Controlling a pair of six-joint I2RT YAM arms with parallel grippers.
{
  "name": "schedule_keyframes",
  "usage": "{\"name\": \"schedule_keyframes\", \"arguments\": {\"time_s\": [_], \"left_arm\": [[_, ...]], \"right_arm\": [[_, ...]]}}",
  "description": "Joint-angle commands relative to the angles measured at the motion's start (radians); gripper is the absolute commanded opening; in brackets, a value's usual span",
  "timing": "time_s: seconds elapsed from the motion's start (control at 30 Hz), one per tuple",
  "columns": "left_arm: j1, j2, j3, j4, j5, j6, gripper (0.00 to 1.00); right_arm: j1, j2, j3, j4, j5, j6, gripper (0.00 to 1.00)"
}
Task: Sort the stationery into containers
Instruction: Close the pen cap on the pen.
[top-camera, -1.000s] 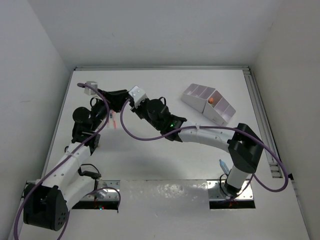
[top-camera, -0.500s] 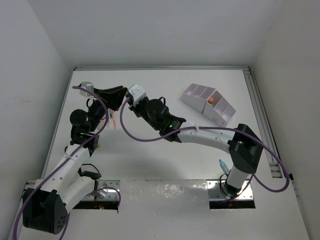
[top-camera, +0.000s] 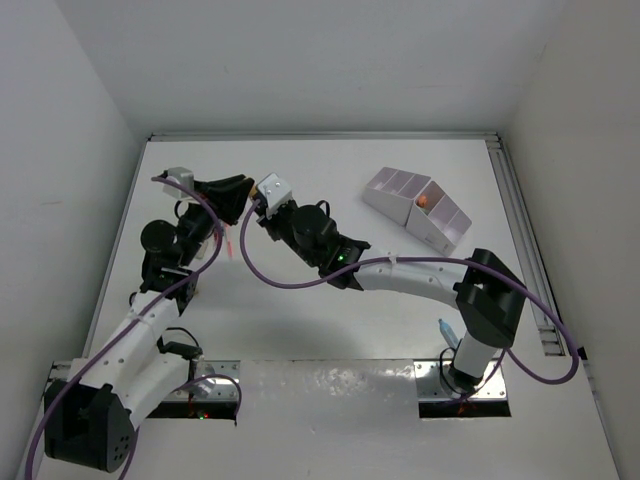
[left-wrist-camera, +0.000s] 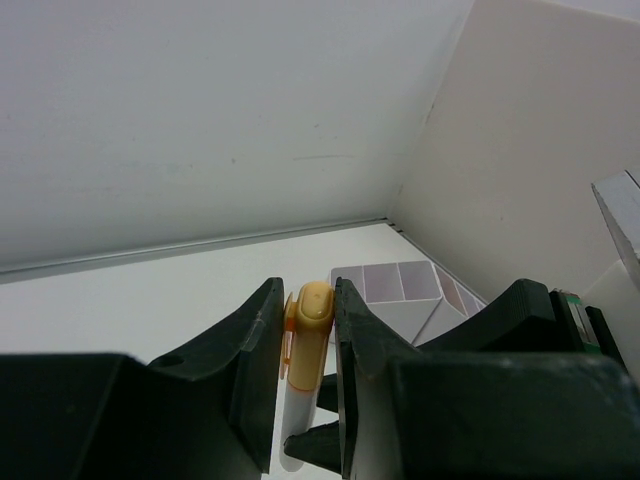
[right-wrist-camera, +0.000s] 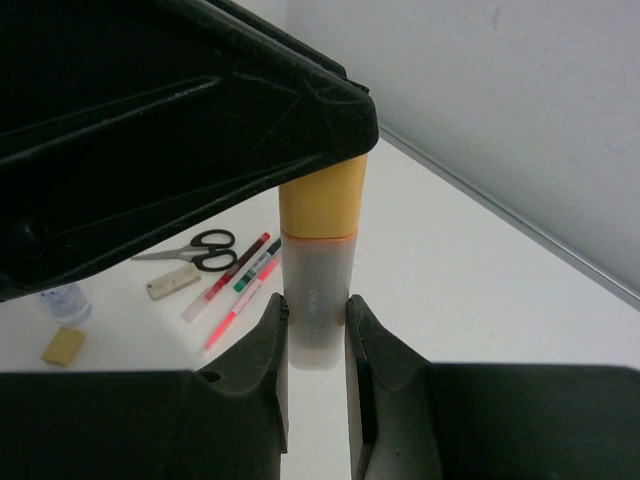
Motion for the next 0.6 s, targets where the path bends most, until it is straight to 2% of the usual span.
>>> {"name": "schedule_keyframes", "arguments": {"time_s": [0.0, 0.23, 0.47, 0.57], "left_arm": [[-0.035, 0.054, -0.095, -0.402, 0.094, 0.055, 0.00], [-0.041, 0.047, -0.112, -0.414, 0.114, 0.075, 0.00], [-0.043, 0.043, -0.092, -0.264, 0.225, 0.021, 0.00], [-0.045, 0.051, -0.089, -0.301, 0.205, 0.054, 0.00]], "right_arm": [[0.029, -0.139, 0.094, 0.528, -0.051, 0.014, 0.00], [0.031, -0.130, 0.114, 0.520, -0.058, 0.002, 0.00], [0.046, -0.165, -0.058, 0.517, -0.038, 0.060, 0.00], [0.051, -0.170, -0.049, 0.511, -0.035, 0.049, 0.00]]}}
